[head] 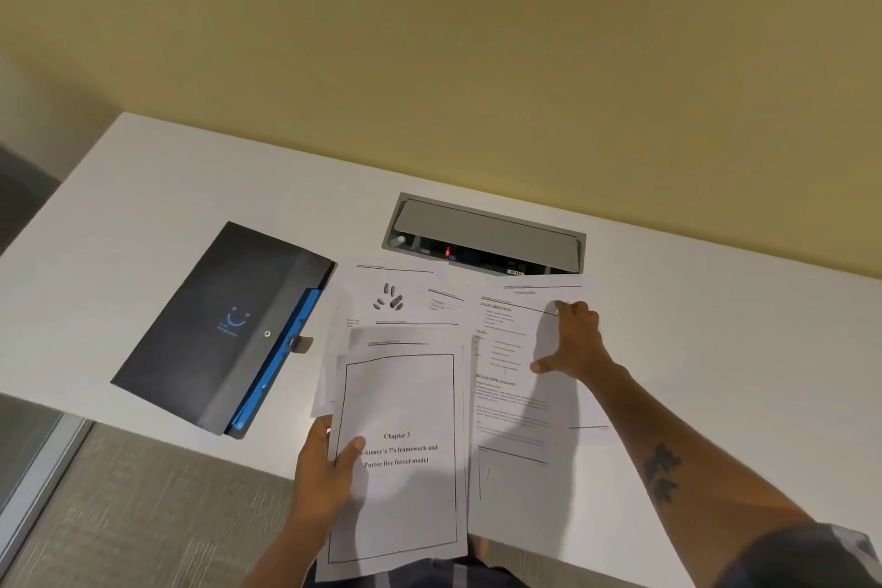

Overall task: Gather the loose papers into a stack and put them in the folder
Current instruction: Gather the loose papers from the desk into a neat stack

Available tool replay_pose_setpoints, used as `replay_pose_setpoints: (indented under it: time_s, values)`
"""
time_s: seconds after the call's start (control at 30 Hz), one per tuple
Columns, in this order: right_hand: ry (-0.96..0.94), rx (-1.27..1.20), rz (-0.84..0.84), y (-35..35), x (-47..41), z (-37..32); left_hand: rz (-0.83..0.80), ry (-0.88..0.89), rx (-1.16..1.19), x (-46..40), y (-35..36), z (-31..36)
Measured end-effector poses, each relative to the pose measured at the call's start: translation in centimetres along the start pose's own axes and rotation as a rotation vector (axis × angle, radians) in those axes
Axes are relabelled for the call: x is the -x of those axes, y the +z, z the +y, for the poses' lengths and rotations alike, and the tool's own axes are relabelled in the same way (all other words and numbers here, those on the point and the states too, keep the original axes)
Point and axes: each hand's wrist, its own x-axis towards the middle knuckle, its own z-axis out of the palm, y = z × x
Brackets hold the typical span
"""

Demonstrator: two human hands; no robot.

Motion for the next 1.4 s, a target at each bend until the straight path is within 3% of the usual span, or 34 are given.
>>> replay_pose_setpoints:
  time_s: [0.4,0.47,0.53,0.7,1.07,1.27,1.4]
  values:
    - [0.023,0.082,0.006,-0.3,-0.8,0.6,-0.008,-0.008,0.013,0.8,0.0,0.1]
    - [0.039,-0.043,-0.002,0.0,-0.9,0.9,-0.008,-0.011,0.019,0.9,-0.1,0.1]
    - [0.034,-0.340,0.012,0.5,-0.7,1.3,-0.007,-0.002,0.018,0.9,-0.2,0.1]
    - [0.153,-0.731,0.215,2.2,1.0,1.8,-0.011,0.004,0.052,0.9,-0.2,0.3]
    - [0.166,-0.912,0.477,3.3,5.9,8.6,-0.118,0.040,0.076,0.5,-0.5,1.8]
    - [0.161,-0.958,0.478,0.3,8.1,10.9,-0.183,0.052,0.103,0.1,-0.7,3.1]
    - [0.111,-1.008,0.403,0.2,9.0,8.9,-0.272,0.059,0.182,0.0,-0.6,3.7]
